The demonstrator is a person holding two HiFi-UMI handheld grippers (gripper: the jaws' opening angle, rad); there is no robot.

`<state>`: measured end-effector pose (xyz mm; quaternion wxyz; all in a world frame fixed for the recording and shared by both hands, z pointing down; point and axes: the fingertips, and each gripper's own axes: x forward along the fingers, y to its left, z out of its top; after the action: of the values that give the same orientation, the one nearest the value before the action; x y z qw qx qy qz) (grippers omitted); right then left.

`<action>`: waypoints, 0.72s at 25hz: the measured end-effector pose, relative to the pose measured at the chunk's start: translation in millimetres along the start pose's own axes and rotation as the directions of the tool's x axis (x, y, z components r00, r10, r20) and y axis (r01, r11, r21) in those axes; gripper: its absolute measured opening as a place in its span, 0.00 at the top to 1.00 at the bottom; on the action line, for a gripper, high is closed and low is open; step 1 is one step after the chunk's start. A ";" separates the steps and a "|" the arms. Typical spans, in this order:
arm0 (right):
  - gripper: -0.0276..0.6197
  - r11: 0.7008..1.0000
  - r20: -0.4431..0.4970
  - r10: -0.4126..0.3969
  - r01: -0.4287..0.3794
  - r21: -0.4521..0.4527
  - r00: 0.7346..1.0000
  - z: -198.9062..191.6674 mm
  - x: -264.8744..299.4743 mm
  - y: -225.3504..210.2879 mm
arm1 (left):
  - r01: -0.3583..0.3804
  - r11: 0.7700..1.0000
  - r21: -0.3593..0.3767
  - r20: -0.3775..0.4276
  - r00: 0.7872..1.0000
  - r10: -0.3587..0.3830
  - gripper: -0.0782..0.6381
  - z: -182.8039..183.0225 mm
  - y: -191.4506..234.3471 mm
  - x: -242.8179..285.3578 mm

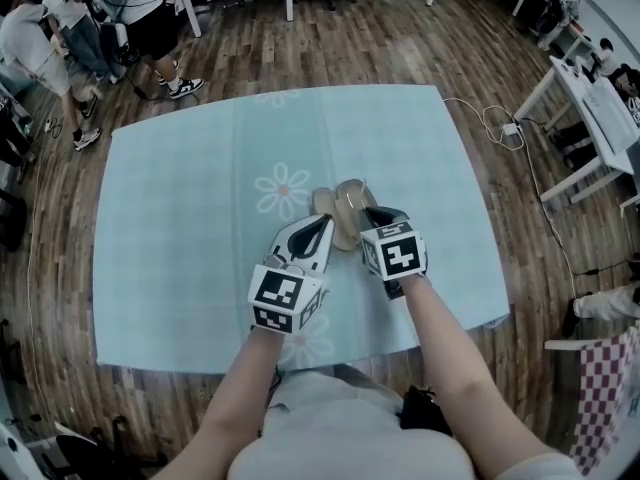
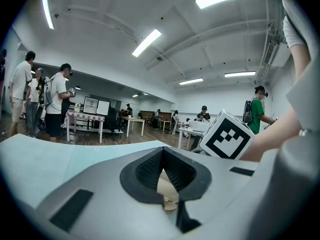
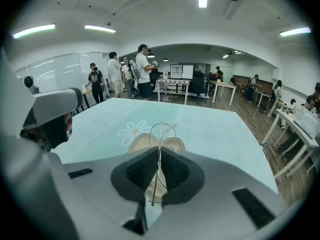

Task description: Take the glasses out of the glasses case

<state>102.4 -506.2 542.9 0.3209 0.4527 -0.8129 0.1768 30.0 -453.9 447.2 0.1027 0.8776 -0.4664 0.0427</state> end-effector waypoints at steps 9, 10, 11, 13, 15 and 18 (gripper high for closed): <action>0.92 1.000 0.063 -0.010 0.010 -0.002 0.998 14.5 -32.7 -1.3 | -0.011 0.999 0.033 0.044 0.999 0.009 0.88 23.0 -11.0 -12.8; 0.92 1.000 0.070 -0.010 0.011 -0.003 0.998 15.8 -35.6 -1.1 | -0.010 0.999 0.038 0.047 0.999 0.008 0.88 25.3 -12.7 -13.2; 0.92 1.000 0.077 -0.011 0.012 -0.005 0.997 17.4 -38.2 -0.7 | -0.009 0.999 0.043 0.051 0.999 0.007 0.88 27.5 -13.9 -13.6; 0.92 1.000 0.093 -0.011 0.011 -0.006 0.996 21.2 -42.8 0.8 | -0.009 0.999 0.051 0.060 0.998 0.006 0.88 31.8 -15.1 -14.6; 0.92 1.000 0.112 -0.010 0.011 -0.008 0.994 24.8 -48.0 1.4 | -0.008 0.998 0.058 0.070 0.998 0.004 0.88 35.5 -16.7 -15.0; 0.92 1.000 0.143 -0.013 0.015 -0.013 0.990 31.3 -57.7 -2.1 | -0.006 0.997 0.072 0.088 0.996 0.000 0.88 42.9 -21.0 -13.4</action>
<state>115.0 -489.5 480.7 0.2664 0.4676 -0.8318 0.1357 39.0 -441.1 400.1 0.0505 0.8811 -0.4698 0.0210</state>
